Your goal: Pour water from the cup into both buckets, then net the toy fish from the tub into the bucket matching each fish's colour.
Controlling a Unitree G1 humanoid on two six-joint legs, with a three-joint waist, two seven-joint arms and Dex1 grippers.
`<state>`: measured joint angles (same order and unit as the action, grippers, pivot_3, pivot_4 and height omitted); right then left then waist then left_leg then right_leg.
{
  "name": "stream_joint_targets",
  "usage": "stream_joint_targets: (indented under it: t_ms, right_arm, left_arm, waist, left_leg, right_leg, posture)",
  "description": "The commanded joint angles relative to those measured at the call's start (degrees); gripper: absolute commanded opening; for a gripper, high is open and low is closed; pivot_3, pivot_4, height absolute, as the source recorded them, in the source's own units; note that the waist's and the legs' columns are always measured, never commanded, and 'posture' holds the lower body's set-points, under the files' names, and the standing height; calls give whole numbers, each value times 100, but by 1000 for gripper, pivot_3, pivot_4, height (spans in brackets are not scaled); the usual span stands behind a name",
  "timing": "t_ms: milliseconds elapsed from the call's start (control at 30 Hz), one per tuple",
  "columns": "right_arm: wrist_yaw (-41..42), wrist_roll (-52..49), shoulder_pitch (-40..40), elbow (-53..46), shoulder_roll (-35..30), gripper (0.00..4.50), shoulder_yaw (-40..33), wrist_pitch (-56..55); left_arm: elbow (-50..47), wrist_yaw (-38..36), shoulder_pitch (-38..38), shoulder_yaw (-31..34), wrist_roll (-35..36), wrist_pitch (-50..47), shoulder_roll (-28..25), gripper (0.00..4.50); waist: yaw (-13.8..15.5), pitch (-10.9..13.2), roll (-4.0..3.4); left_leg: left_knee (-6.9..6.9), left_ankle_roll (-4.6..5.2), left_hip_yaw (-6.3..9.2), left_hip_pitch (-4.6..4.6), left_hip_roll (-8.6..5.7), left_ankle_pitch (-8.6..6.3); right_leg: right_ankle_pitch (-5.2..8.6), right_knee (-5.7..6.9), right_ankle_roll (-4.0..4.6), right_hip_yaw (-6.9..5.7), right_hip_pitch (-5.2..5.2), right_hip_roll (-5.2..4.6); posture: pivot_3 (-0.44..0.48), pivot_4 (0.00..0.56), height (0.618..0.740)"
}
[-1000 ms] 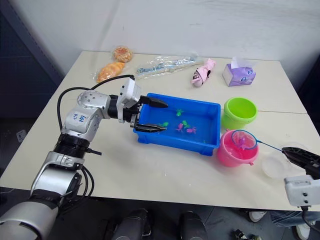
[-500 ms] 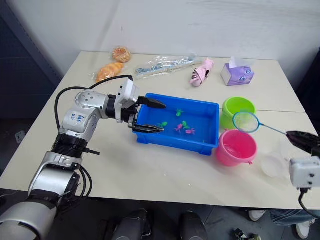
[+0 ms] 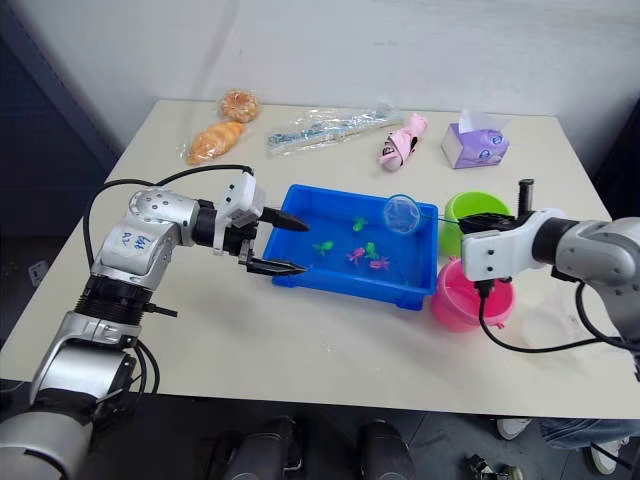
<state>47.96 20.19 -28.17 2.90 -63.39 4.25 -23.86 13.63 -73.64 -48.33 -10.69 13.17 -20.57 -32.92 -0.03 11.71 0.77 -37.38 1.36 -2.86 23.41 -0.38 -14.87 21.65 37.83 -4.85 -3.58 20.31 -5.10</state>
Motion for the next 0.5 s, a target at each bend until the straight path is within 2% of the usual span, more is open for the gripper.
stream_joint_targets:
  t_ms: [33,200,500]
  right_arm:
    - [-83,167,-190,435,20,0,188,-486]
    - [-91,50,-287,687,58,0,272,-788]
    - [221,-351,126,308,-57,0,174,-564]
  left_arm:
    - [-451,34,93,55,12,-98,-160,4374]
    - [-666,126,222,92,40,-184,-266,4374]
    - [-756,215,290,119,44,-169,-304,4374]
  waist:
    - [6,0,0]
    - [-12,0,0]
    - [-13,0,0]
  left_leg:
    - [-3,2,0,1,0,-1]
    - [-10,3,-1,2,-1,-2]
    - [-8,2,-3,-1,2,-1]
  right_leg:
    - [0,0,0,-1,-1,0]
    - [0,3,0,0,-1,-2]
    - [0,5,0,1,-1,0]
  posture:
    - [0,150,739]
    - [0,150,739]
    - [0,150,739]
